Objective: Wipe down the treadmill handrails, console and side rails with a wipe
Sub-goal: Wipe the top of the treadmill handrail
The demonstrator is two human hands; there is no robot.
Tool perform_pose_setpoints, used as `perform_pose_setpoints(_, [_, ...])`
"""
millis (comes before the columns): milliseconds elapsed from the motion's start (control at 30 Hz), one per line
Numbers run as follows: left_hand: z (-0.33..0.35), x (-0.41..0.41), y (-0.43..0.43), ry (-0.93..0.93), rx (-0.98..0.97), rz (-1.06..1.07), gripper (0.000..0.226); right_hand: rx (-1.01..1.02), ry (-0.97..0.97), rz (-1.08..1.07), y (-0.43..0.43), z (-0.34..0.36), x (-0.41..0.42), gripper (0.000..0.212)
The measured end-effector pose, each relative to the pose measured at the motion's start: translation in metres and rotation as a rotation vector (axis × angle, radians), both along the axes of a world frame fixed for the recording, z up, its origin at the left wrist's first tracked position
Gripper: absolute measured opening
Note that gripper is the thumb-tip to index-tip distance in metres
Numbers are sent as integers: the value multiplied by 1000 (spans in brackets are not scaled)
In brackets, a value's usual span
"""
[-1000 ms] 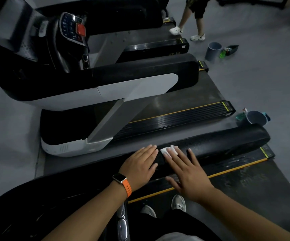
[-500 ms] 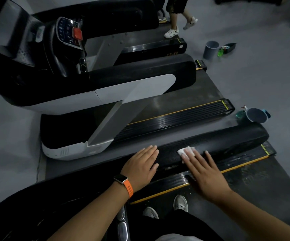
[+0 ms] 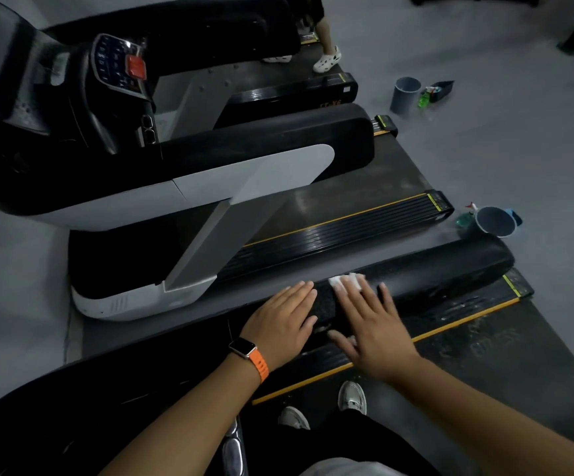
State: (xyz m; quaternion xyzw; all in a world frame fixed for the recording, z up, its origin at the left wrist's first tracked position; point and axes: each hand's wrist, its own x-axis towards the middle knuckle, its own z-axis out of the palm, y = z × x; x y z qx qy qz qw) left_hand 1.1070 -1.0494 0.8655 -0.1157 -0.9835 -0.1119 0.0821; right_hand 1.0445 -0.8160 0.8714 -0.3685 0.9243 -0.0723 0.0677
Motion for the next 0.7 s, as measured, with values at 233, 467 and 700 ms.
perform_pose_setpoints(233, [1,2,-1,-16,2,-1,53,82,40,-107,15,2,-40,75])
perform_pose_setpoints(467, [2,1,-2,-16,16,-4,53,25,34,79,11,2,-9,79])
perform_pose_setpoints(700, [0,0,-2,-16,21,-13,53,14,40,21,5,-6,11,84])
